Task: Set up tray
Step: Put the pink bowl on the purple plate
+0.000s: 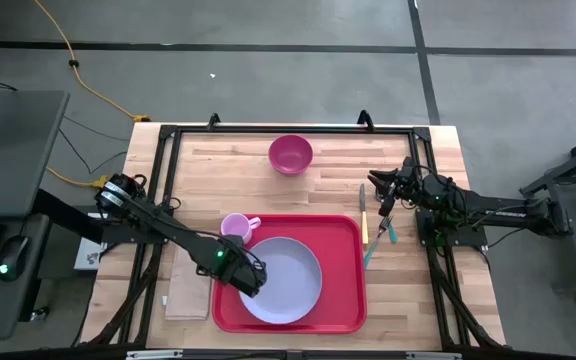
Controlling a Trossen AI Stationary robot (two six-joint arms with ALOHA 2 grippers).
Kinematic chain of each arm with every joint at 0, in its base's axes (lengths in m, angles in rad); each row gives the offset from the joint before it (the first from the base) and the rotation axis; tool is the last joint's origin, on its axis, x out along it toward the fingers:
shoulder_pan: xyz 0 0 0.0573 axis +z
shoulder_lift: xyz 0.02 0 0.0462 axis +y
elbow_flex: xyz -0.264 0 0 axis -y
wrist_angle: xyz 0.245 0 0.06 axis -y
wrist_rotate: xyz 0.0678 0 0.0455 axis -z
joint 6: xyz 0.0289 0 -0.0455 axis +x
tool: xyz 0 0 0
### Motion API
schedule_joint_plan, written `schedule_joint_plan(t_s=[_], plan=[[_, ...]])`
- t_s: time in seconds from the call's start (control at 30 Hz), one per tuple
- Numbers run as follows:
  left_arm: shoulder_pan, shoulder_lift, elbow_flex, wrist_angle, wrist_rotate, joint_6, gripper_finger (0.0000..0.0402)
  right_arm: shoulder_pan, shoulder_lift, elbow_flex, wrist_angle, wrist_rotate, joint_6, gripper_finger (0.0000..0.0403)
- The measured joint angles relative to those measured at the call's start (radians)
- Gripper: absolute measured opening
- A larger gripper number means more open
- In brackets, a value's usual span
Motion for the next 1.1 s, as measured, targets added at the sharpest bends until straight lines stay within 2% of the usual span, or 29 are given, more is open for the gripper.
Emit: schedule_joint_plan(t_s=[0.33, 0.57, 0.87, 1.1], plan=[[0.0, 0.0, 0.0, 0.002, -0.001, 0.0, 0.0085, 0.0, 0.0, 0.0, 0.0, 0.0, 0.0, 0.0057], [0.0, -0.001, 0.045, -0.01, -0.054, 0.008, 0.0086, 0.0, 0.0, 0.0, 0.0, 0.0, 0.0, 0.0057], [0.0, -0.001, 0.15, -0.184, -0.089, 0.014, 0.0086, 0.0, 0.0, 0.0, 0.0, -0.002, 0.001, 0.0057], [0.0, -0.001, 0.226, -0.332, -0.096, 0.08, 0.0086, 0.0, 0.0, 0.0, 0.0, -0.007, 0.001, 0.0057]])
